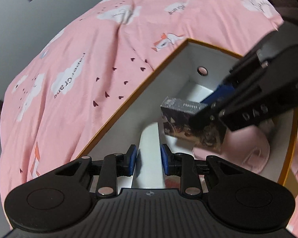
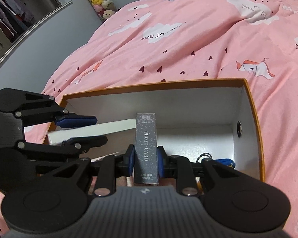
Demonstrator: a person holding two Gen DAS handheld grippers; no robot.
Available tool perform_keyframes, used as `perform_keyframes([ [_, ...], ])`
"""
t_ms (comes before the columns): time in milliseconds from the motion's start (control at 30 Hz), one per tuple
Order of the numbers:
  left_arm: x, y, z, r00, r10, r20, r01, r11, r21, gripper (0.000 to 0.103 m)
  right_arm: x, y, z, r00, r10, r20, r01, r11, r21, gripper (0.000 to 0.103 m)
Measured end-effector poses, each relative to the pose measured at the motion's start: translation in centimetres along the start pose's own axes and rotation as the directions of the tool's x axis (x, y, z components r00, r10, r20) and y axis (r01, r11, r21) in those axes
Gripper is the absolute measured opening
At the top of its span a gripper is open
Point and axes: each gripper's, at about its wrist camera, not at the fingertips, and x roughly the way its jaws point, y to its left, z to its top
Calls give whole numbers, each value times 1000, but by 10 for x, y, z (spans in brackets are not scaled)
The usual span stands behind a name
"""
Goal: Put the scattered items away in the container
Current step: 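Open the left tool to release the white box while the right tool lowers the PHOTO CARD box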
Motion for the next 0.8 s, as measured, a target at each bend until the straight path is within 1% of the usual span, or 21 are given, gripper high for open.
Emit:
perform_keyframes([
  [100, 3, -3, -6, 999, 14, -37, -11, 996, 87, 29, 0, 0, 0, 1000, 0, -2, 0, 1000, -1, 25],
  [133, 5, -4, -10, 998, 23, -56, -17, 993, 113, 25, 0, 0, 0, 1000, 0, -2, 0, 1000, -3, 25],
  [200, 7, -7, -16, 996, 32, -86, -18, 988, 154, 22, 0, 0, -1, 1000, 0, -2, 0, 1000, -5, 25],
  [267, 8, -10, -20, 993, 46, -105, -26, 982, 187, 21, 0, 0, -1, 1000, -2, -1, 2, 1000, -5, 25],
  [367, 10, -11, -24, 990, 43, -133, -16, 981, 194, 21, 0, 1, -2, 1000, -3, -1, 3, 1000, -3, 25],
  [433, 15, -13, -27, 987, 59, -153, -27, 979, 203, 21, 0, 2, -3, 1000, -2, -3, 2, 1000, -7, 25],
  [567, 19, -11, -28, 986, 41, -161, -13, 985, 170, 21, -2, 3, -3, 1000, 2, -7, -2, 1000, -8, 25],
  [633, 24, -12, -29, 983, 50, -174, -18, 983, 183, 22, -2, 2, -3, 1000, 15, -12, -15, 1000, 0, 25],
  [700, 27, -14, -29, 981, 63, -183, -22, 976, 218, 22, -2, 3, -3, 999, 34, -20, -34, 999, 7, 25],
  [800, 31, -12, -25, 977, 56, -208, -10, 976, 218, 25, -1, 6, -4, 999, 32, -23, -32, 999, -4, 25],
])
